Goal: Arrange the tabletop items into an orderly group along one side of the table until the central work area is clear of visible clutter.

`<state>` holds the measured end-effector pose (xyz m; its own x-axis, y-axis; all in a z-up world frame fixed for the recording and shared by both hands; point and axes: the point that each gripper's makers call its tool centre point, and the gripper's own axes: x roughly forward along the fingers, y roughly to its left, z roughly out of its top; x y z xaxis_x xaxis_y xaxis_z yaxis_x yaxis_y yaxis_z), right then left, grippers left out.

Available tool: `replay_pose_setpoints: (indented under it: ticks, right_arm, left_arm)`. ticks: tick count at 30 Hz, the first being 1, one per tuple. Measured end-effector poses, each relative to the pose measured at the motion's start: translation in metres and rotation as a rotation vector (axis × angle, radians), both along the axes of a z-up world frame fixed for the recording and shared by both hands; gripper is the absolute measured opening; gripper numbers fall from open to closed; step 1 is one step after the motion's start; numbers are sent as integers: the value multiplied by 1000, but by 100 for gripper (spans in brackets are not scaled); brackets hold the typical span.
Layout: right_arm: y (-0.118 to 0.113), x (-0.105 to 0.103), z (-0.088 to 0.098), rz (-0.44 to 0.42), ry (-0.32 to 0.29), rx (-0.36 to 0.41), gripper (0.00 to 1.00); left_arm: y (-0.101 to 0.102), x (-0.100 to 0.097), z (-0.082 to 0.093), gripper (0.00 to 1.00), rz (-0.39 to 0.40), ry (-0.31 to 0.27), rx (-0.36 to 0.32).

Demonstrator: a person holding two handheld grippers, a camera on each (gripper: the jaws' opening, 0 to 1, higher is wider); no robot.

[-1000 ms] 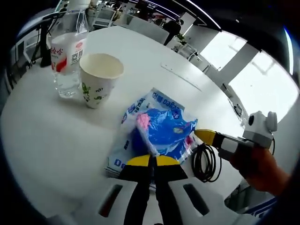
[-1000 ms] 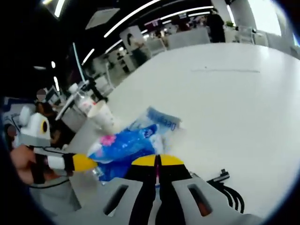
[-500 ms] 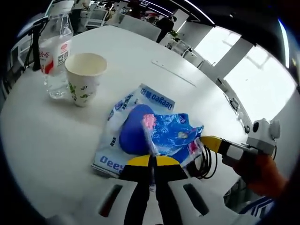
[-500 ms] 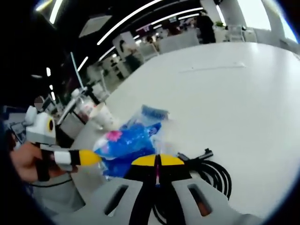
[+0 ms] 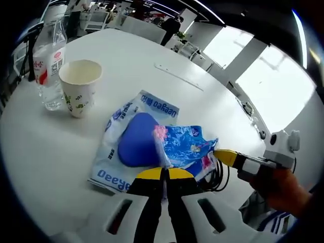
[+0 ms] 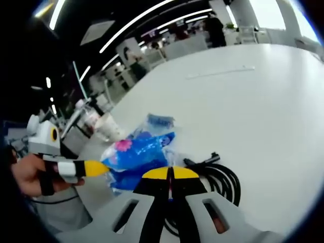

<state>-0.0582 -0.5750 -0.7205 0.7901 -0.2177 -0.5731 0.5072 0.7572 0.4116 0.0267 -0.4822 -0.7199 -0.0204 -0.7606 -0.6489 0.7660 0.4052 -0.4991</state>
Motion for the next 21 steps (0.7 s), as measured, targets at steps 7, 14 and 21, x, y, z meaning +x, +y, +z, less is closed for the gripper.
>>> replay_pose_setpoints:
  ticks: [7, 14, 21]
  right_arm:
    - [-3, -15, -2, -39, 0, 12, 0]
    - [-11, -34, -2, -85, -3, 19, 0]
    - [-14, -48, -5, -105, 4, 19, 0]
  left_arm:
    - [-10, -14, 5, 0, -85, -50, -1]
    - [-21, -27, 6, 0, -145, -76, -3]
    - [-27, -40, 3, 0, -192, -90, 2]
